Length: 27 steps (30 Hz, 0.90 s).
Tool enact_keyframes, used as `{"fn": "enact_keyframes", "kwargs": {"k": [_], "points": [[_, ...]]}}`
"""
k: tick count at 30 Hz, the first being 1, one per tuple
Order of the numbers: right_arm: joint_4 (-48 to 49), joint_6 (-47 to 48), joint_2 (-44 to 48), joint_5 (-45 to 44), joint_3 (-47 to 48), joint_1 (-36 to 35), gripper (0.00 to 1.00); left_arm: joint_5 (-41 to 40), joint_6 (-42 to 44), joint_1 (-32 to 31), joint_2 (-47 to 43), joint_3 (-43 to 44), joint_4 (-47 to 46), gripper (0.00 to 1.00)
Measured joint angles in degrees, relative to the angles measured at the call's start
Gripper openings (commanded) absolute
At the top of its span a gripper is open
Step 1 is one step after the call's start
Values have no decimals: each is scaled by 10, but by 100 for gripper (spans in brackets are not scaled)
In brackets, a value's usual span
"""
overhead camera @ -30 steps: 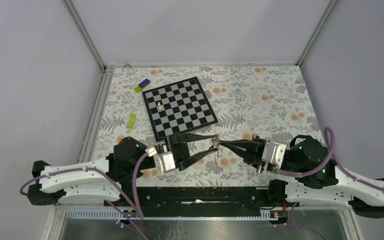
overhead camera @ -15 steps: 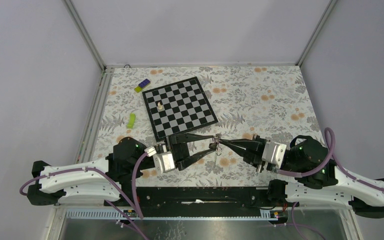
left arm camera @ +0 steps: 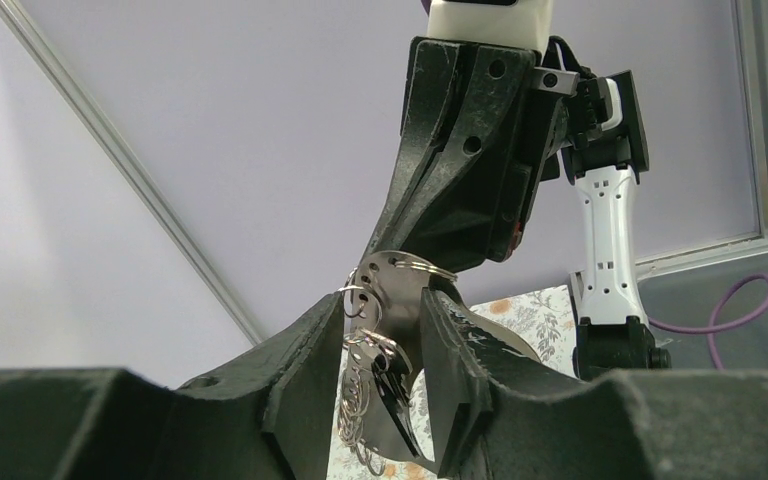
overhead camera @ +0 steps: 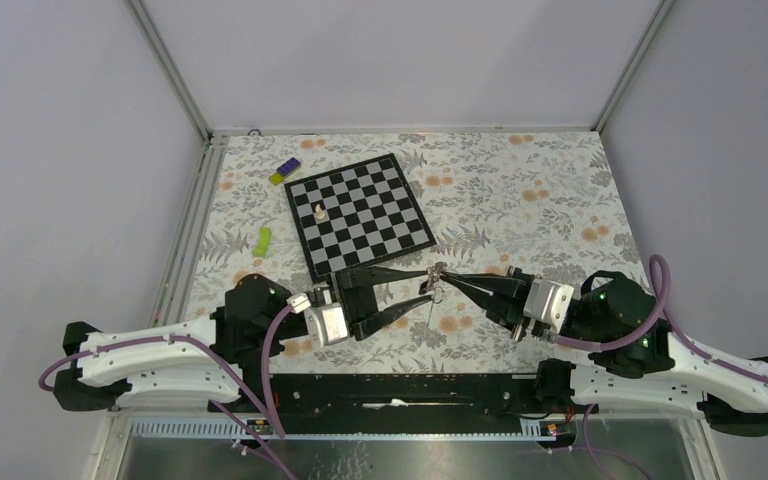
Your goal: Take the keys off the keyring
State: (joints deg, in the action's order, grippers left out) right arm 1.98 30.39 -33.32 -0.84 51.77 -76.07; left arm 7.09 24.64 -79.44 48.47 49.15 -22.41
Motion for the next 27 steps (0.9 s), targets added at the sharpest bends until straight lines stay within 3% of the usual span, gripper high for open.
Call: {"fn": "enact_keyframes", "kwargs": {"k": [27], "points": [[13, -3, 6, 41, -5, 0, 0, 0, 4, 0, 8, 0, -4, 40]]}}
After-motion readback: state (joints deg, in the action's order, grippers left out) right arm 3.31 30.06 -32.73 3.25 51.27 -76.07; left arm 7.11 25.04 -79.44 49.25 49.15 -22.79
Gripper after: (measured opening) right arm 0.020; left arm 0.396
